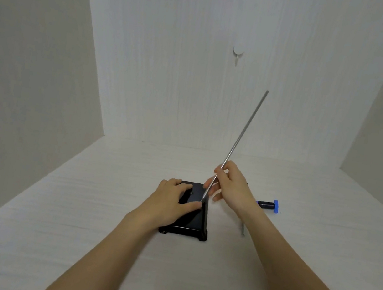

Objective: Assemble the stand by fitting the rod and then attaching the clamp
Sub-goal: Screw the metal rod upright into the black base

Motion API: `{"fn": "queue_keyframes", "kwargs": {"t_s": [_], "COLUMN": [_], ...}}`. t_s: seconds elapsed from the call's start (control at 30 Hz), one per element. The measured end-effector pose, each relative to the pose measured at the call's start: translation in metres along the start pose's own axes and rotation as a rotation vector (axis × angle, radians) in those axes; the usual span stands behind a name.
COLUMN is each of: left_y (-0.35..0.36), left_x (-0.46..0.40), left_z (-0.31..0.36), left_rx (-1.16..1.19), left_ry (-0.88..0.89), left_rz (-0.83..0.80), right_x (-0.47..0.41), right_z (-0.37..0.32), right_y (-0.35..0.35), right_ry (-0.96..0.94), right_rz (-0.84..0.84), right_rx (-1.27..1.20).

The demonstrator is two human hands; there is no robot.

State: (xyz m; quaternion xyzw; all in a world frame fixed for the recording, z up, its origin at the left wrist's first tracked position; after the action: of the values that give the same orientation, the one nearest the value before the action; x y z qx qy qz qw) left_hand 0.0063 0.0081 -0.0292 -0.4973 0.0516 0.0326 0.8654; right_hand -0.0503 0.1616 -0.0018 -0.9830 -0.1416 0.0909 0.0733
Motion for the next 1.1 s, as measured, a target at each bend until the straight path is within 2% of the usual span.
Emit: {"fn": "queue_keyframes", "kwargs": {"t_s": [0.2, 0.77, 1.1], "left_y": [0.006, 0.016, 0.017], "left_x": [0.002, -0.006, -0.008], "left_z": [0.009, 0.004, 0.003], "left_rx": [-0.085, 0.000, -0.002], "left_ry": [0.044, -0.009, -0.035], "left_rz": [0.062, 0.043, 0.036], "right_x": [0.001, 0.005, -0.001], "right_z": [-0.006, -0.011, -0.006], "right_y": [0.005, 0.007, 0.014], "right_ry": [-0.099, -0.223, -0.320], "right_rz": [0.054, -0.092, 0.048], "right_rx": [0.009, 0.209, 0.438]}}
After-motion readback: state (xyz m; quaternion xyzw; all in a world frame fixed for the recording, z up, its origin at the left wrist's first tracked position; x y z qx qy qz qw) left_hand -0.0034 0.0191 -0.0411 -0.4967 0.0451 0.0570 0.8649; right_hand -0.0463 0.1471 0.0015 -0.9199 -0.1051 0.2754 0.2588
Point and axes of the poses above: each hand's wrist, its own x-axis away from the middle knuckle, its own y-axis out of the palm, z = x × y, the point moved 1 cm from there along -x, towards the middle knuckle, and after that the axes turned 4 degrees about -x, right-handed, at the moved point
